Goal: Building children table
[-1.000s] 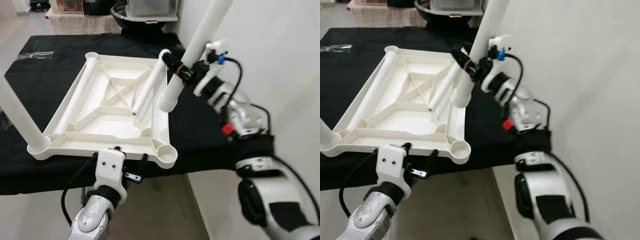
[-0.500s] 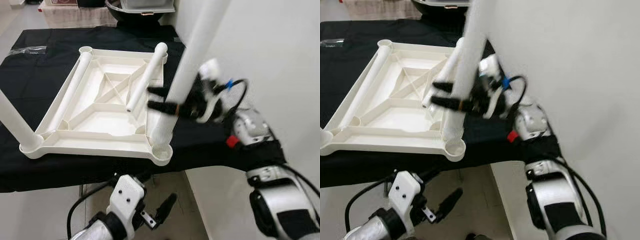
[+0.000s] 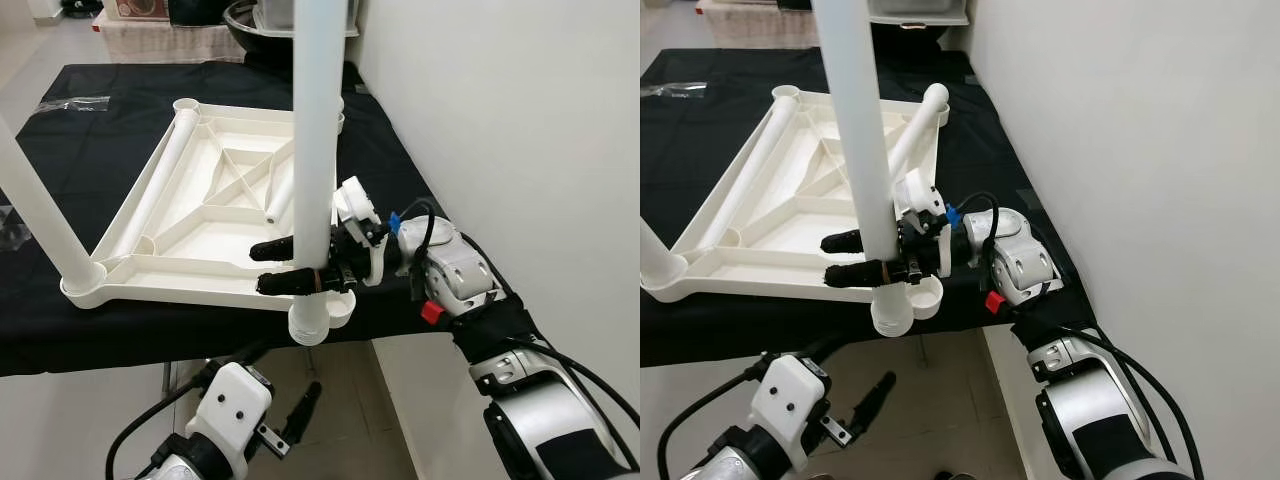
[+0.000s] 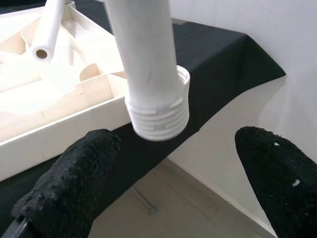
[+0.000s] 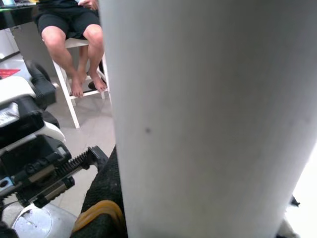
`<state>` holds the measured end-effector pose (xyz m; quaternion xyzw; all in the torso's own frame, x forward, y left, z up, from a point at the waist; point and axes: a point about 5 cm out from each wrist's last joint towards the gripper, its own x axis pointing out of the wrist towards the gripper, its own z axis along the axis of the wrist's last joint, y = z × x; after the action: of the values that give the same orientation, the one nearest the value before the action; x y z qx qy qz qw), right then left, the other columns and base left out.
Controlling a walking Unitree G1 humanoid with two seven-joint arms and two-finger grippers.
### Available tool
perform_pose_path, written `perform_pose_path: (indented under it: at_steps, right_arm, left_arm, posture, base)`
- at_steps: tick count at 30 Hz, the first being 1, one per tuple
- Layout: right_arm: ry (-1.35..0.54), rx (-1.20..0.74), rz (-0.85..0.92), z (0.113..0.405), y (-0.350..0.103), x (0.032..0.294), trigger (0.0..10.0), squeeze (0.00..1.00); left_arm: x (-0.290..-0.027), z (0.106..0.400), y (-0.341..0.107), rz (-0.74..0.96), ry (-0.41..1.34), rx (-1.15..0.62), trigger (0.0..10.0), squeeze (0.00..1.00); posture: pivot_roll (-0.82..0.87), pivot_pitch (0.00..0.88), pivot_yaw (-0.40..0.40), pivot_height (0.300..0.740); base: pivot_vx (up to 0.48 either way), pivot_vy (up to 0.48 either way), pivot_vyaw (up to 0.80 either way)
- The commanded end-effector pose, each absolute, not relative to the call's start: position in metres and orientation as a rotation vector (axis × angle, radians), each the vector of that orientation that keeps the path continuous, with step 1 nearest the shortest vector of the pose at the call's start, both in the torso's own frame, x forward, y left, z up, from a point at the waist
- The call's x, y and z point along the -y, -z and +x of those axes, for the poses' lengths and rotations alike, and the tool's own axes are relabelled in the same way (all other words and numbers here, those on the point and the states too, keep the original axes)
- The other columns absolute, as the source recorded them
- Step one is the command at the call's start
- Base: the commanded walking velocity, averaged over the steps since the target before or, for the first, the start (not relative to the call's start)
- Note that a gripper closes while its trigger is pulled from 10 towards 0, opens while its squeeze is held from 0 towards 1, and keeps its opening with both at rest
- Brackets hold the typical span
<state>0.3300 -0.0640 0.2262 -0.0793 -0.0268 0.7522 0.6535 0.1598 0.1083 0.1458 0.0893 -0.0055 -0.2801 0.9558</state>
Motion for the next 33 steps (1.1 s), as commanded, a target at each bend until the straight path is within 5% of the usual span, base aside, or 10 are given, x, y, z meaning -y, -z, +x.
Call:
perform_pose_path:
  at_steps: [1, 18, 33]
  right_arm:
    - [-1.688, 0.079, -0.216, 0.334, -0.234, 0.067, 10.0, 0.00]
    - [-1.525, 0.220, -0.234, 0.364, -0.294, 0.104, 10.0, 0.00]
    - [-1.556, 0.062, -0.284, 0.365, -0.255, 0.122, 10.0, 0.00]
  left_arm:
    - [-0.103, 0.156, -0.148, 0.186, 0.587, 0.025, 10.0, 0.00]
    - [-0.096, 0.151, -0.140, 0.198, 0.620, -0.002, 10.0, 0.00]
    - [-0.095, 0.149, -0.139, 0.211, 0.623, -0.005, 10.0, 0.00]
  posture:
    - [0.14, 0.159, -0.115, 0.740]
    - [0.13, 0.159, -0.115, 0.740]
    - [0.15, 0.158, -0.114, 0.740]
  base:
    - [0.000, 0.000, 0.00]
    - [0.000, 0.000, 0.00]
    - [0.000, 0.000, 0.00]
